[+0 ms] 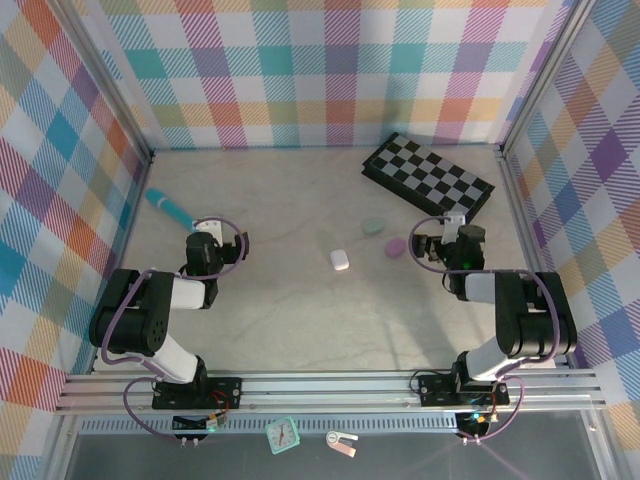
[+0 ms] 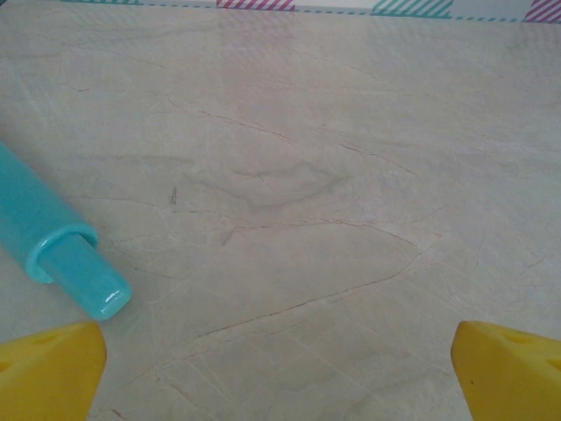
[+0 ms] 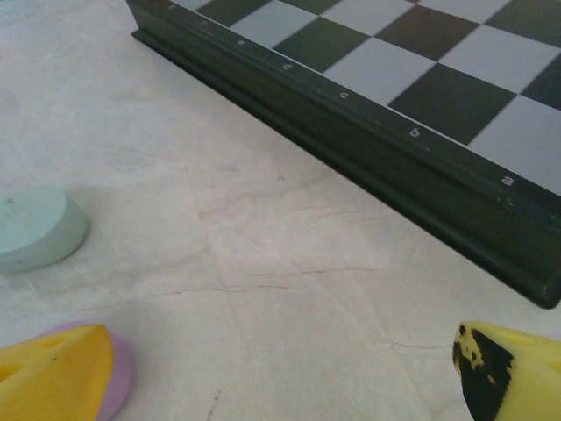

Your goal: Insert wireless bluetooth earbuds into charging case

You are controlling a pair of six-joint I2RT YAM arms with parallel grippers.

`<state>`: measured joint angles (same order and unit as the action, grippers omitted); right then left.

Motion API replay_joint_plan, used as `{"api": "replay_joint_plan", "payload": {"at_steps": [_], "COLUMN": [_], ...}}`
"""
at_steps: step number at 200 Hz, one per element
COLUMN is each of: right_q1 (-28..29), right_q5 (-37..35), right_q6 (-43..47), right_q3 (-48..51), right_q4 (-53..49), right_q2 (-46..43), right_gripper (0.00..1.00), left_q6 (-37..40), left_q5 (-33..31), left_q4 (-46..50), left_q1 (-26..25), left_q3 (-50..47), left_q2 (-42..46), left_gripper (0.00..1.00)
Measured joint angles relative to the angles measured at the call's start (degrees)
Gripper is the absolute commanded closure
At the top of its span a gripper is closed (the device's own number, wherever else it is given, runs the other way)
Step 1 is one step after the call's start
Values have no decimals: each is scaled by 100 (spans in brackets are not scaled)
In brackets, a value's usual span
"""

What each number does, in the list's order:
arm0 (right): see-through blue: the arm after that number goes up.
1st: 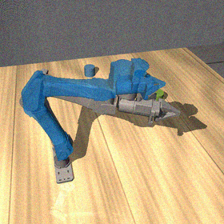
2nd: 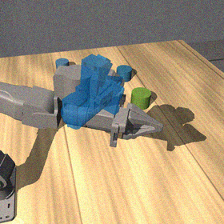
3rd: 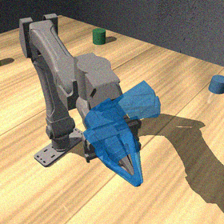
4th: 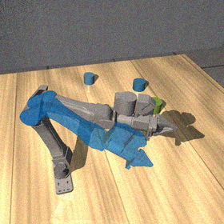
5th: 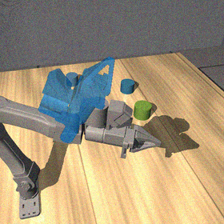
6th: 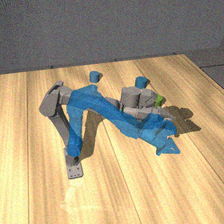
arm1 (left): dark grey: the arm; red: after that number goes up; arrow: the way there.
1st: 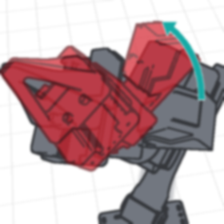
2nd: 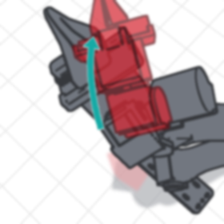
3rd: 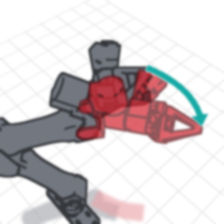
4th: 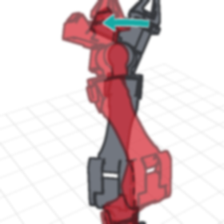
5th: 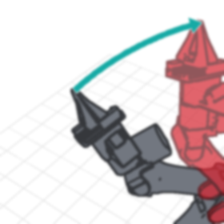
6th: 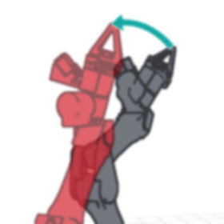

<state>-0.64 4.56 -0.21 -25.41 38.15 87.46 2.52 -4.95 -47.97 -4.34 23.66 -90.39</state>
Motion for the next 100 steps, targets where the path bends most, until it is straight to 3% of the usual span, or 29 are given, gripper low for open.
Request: {"api": "replay_joint_plan", "payload": {"at_steps": [100], "right_q1": [-42], "right_q5": [2], "right_q6": [-22], "right_q3": [133], "right_q4": [660], "right_q2": [4], "right_gripper": [1], "left_q6": [0], "left_q5": [0], "left_q4": [2], "left_q1": [0], "left_q3": [0], "left_q2": [0], "left_gripper": [0]}}
